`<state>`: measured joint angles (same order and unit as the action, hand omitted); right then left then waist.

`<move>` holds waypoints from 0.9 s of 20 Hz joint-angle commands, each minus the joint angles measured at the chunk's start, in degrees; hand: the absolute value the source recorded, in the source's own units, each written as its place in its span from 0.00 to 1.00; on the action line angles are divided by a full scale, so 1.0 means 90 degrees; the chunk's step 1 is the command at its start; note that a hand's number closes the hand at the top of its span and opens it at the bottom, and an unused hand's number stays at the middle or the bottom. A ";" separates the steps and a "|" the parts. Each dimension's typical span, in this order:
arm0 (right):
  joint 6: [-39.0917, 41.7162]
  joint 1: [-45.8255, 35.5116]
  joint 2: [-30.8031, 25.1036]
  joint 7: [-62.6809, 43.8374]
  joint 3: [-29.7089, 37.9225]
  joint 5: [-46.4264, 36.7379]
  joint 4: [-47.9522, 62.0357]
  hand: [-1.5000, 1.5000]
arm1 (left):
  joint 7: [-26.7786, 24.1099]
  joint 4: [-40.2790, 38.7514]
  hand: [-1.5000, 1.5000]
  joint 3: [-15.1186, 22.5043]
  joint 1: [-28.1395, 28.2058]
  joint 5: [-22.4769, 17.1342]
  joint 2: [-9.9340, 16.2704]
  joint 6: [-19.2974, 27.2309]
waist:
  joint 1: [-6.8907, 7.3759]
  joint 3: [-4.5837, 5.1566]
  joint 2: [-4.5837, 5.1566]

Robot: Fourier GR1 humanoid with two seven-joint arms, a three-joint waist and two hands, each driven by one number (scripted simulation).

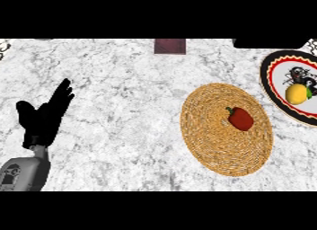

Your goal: Pick the lemon from the placemat and place it in the plate

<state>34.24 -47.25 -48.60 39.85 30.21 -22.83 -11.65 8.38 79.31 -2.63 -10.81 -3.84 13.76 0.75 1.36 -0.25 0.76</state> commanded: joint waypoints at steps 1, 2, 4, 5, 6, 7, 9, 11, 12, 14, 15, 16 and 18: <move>0.1420 0.0164 -0.0235 0.0871 0.0092 0.0214 0.0024 0.00 | 0.0173 0.0159 0.50 0.0106 -0.0162 0.0070 -0.0201 0.0206 | 0.0030 -0.0017 0.0015; 0.1193 0.0260 -0.0141 0.0919 0.0081 0.0218 -0.0005 0.00 | -0.0060 0.0121 0.50 0.0071 0.0128 -0.0027 -0.0071 -0.0072 | 0.0119 -0.0019 0.0039; 0.1309 0.0332 -0.0135 0.0948 0.0065 0.0287 -0.0055 0.00 | 0.0188 0.0155 0.50 0.0120 -0.0107 0.0055 -0.0196 0.0150 | 0.0051 -0.0021 0.0032; 0.1341 0.0360 -0.0306 0.0945 0.0115 0.0350 -0.0068 0.00 | 0.0102 0.0073 0.50 0.0180 -0.0127 0.0159 -0.0164 0.0130 | 0.0045 -0.0028 0.0059; 0.1407 0.0269 -0.0321 0.0835 0.0090 0.0378 -0.0112 0.00 | -0.0013 0.0014 0.50 0.0139 -0.0028 0.0135 -0.0232 0.0171 | 0.0055 -0.0015 0.0038; 0.1402 0.0389 -0.0335 0.0840 0.0040 0.0355 -0.0109 0.00 | 0.0007 -0.0042 0.50 0.0055 -0.0099 0.0094 -0.0130 0.0108 | 0.0056 -0.0017 0.0049; 0.1331 0.0547 -0.0332 0.0977 0.0034 0.0409 -0.0176 0.00 | 0.0097 0.0042 0.50 0.0157 -0.0119 0.0187 -0.0254 0.0253 | 0.0056 -0.0028 0.0050; 0.1277 0.0451 -0.0466 0.0721 0.0127 0.0539 -0.0108 0.00 | 0.0063 0.0033 0.50 0.0071 -0.0092 0.0128 -0.0074 0.0088 | 0.0137 -0.0032 0.0077; 0.1123 0.0731 -0.0440 0.0977 0.0088 0.0513 -0.0185 0.00 | 0.0079 0.0324 0.50 0.0165 0.0152 0.0093 -0.0131 0.0046 | 0.0167 -0.0040 0.0049; 0.1312 0.0640 -0.0690 0.0807 0.0068 0.0551 -0.0206 0.00 | 0.0045 0.0243 0.50 0.0270 0.0043 0.0195 -0.0311 0.0191 | 0.0133 -0.0041 0.0072; 0.1314 0.0815 -0.0706 0.0904 0.0035 0.0545 -0.0221 0.00 | 0.0118 0.0344 0.50 0.0080 0.0131 0.0009 -0.0053 -0.0029 | 0.0155 -0.0042 0.0053; 0.1163 0.0707 -0.0582 0.0822 -0.0035 0.0511 -0.0270 0.00 | 0.0014 0.0169 0.50 0.0056 0.0081 0.0002 -0.0047 -0.0076 | 0.0187 -0.0037 0.0086; 0.1204 0.0700 -0.0719 0.0715 -0.0005 0.0588 -0.0239 0.00 | 0.0227 0.0262 0.50 0.0169 -0.0073 0.0103 -0.0206 0.0124 | 0.0156 -0.0042 0.0078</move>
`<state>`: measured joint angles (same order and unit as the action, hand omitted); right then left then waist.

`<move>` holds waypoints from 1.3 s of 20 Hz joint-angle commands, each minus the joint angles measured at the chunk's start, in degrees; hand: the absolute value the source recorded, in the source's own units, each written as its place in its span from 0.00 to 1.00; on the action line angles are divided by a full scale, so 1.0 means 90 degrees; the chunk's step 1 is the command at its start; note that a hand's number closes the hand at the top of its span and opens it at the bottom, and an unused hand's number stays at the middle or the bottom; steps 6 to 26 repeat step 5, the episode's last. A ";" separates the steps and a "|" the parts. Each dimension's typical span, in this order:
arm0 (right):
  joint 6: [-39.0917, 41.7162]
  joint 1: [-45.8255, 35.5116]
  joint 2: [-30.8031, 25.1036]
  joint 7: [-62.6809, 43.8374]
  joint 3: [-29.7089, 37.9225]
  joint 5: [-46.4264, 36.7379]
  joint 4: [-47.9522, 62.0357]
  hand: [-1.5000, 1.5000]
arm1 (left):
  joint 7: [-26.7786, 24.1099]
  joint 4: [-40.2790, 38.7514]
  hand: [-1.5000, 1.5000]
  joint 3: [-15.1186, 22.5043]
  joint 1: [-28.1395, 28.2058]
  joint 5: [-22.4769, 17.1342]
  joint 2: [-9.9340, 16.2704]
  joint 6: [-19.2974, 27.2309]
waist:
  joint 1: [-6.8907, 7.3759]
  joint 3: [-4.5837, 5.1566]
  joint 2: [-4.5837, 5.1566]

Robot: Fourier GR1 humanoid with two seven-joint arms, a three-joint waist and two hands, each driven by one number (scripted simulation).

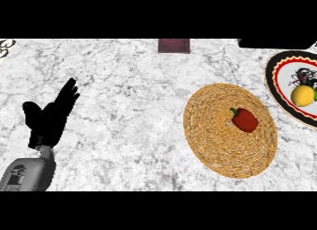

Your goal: Pick the lemon from the placemat and place it in the plate

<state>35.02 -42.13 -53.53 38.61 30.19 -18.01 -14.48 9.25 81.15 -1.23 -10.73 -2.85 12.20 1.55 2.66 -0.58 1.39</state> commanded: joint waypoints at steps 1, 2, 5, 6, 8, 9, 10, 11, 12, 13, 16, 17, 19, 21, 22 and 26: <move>0.1081 0.0237 -0.0238 0.0944 -0.0067 0.0007 0.0004 0.00 | 0.0024 0.0076 0.50 -0.0080 -0.0007 -0.0036 0.0108 -0.0055 | 0.0027 -0.0007 0.0008; 0.1000 0.0233 -0.0131 0.0948 -0.0148 -0.0036 -0.0027 0.00 | -0.0078 -0.0070 0.50 0.0031 -0.0071 0.0069 -0.0048 0.0038 | -0.0006 -0.0001 0.0023; 0.0839 0.0291 -0.0057 0.0932 -0.0161 0.0029 0.0001 0.00 | 0.0060 -0.0019 0.50 0.0012 -0.0128 0.0018 -0.0024 0.0006 | 0.0056 -0.0015 0.0039; 0.0839 0.0291 -0.0057 0.0932 -0.0161 0.0029 0.0001 0.00 | 0.0060 -0.0019 0.50 0.0012 -0.0128 0.0018 -0.0024 0.0006 | 0.0056 -0.0015 0.0039; 0.0839 0.0291 -0.0057 0.0932 -0.0161 0.0029 0.0001 0.00 | 0.0060 -0.0019 0.50 0.0012 -0.0128 0.0018 -0.0024 0.0006 | 0.0056 -0.0015 0.0039; 0.0839 0.0291 -0.0057 0.0932 -0.0161 0.0029 0.0001 0.00 | 0.0060 -0.0019 0.50 0.0012 -0.0128 0.0018 -0.0024 0.0006 | 0.0056 -0.0015 0.0039; 0.0839 0.0291 -0.0057 0.0932 -0.0161 0.0029 0.0001 0.00 | 0.0060 -0.0019 0.50 0.0012 -0.0128 0.0018 -0.0024 0.0006 | 0.0056 -0.0015 0.0039; 0.0839 0.0291 -0.0057 0.0932 -0.0161 0.0029 0.0001 0.00 | 0.0060 -0.0019 0.50 0.0012 -0.0128 0.0018 -0.0024 0.0006 | 0.0056 -0.0015 0.0039; 0.0839 0.0291 -0.0057 0.0932 -0.0161 0.0029 0.0001 0.00 | 0.0060 -0.0019 0.50 0.0012 -0.0128 0.0018 -0.0024 0.0006 | 0.0056 -0.0015 0.0039; 0.0839 0.0291 -0.0057 0.0932 -0.0161 0.0029 0.0001 0.00 | 0.0060 -0.0019 0.50 0.0012 -0.0128 0.0018 -0.0024 0.0006 | 0.0056 -0.0015 0.0039; 0.0839 0.0291 -0.0057 0.0932 -0.0161 0.0029 0.0001 0.00 | 0.0060 -0.0019 0.50 0.0012 -0.0128 0.0018 -0.0024 0.0006 | 0.0056 -0.0015 0.0039; 0.0839 0.0291 -0.0057 0.0932 -0.0161 0.0029 0.0001 0.00 | 0.0060 -0.0019 0.50 0.0012 -0.0128 0.0018 -0.0024 0.0006 | 0.0056 -0.0015 0.0039; 0.0839 0.0291 -0.0057 0.0932 -0.0161 0.0029 0.0001 0.00 | 0.0060 -0.0019 0.50 0.0012 -0.0128 0.0018 -0.0024 0.0006 | 0.0056 -0.0015 0.0039; 0.0839 0.0291 -0.0057 0.0932 -0.0161 0.0029 0.0001 0.00 | 0.0060 -0.0019 0.50 0.0012 -0.0128 0.0018 -0.0024 0.0006 | 0.0056 -0.0015 0.0039; 0.0839 0.0291 -0.0057 0.0932 -0.0161 0.0029 0.0001 0.00 | 0.0060 -0.0019 0.50 0.0012 -0.0128 0.0018 -0.0024 0.0006 | 0.0056 -0.0015 0.0039; 0.0839 0.0291 -0.0057 0.0932 -0.0161 0.0029 0.0001 0.00 | 0.0060 -0.0019 0.50 0.0012 -0.0128 0.0018 -0.0024 0.0006 | 0.0056 -0.0015 0.0039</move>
